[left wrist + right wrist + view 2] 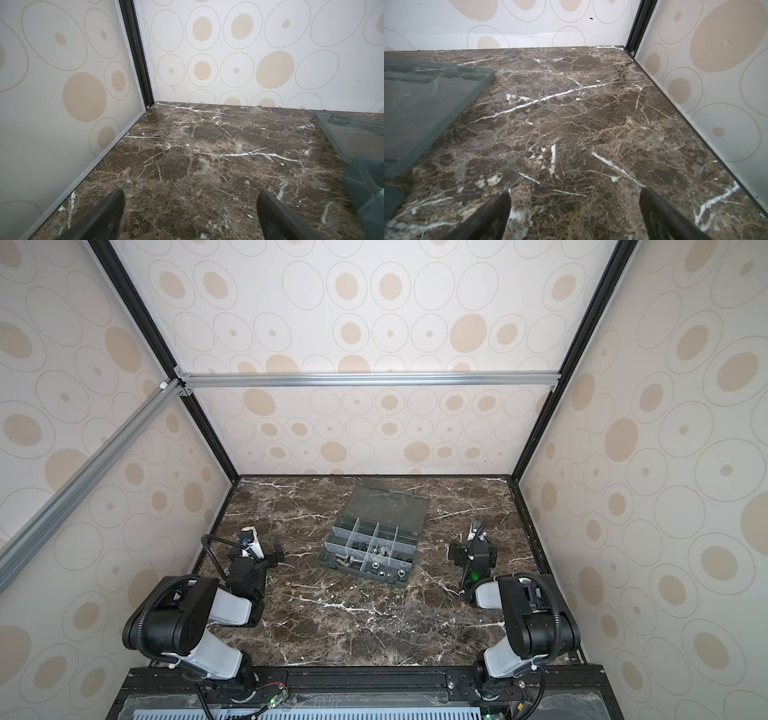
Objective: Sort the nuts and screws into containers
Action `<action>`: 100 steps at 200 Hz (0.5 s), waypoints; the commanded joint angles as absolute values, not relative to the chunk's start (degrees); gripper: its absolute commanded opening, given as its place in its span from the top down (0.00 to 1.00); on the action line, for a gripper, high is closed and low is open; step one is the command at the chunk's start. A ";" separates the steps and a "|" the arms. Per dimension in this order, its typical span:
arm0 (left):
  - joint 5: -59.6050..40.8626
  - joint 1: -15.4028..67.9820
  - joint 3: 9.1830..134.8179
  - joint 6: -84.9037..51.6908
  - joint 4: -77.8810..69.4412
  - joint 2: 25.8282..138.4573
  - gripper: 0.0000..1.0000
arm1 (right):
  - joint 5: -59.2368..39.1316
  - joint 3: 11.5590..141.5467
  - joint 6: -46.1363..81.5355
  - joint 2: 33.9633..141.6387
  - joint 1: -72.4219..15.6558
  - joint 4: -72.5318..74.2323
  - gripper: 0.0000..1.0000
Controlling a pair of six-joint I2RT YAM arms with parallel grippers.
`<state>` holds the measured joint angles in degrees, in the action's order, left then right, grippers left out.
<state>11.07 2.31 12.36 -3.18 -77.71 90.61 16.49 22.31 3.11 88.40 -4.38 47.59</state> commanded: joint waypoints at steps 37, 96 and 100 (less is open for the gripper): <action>11.69 2.41 12.74 -1.81 -78.28 90.70 0.01 | 16.61 22.85 2.19 87.97 -4.04 47.90 0.00; 11.65 2.37 12.79 -1.68 -78.23 90.70 0.01 | 16.68 23.00 2.20 88.05 -4.09 47.68 0.00; 12.01 2.71 12.90 -1.52 -78.14 90.79 0.01 | 16.55 23.16 2.20 88.14 -4.07 47.52 0.00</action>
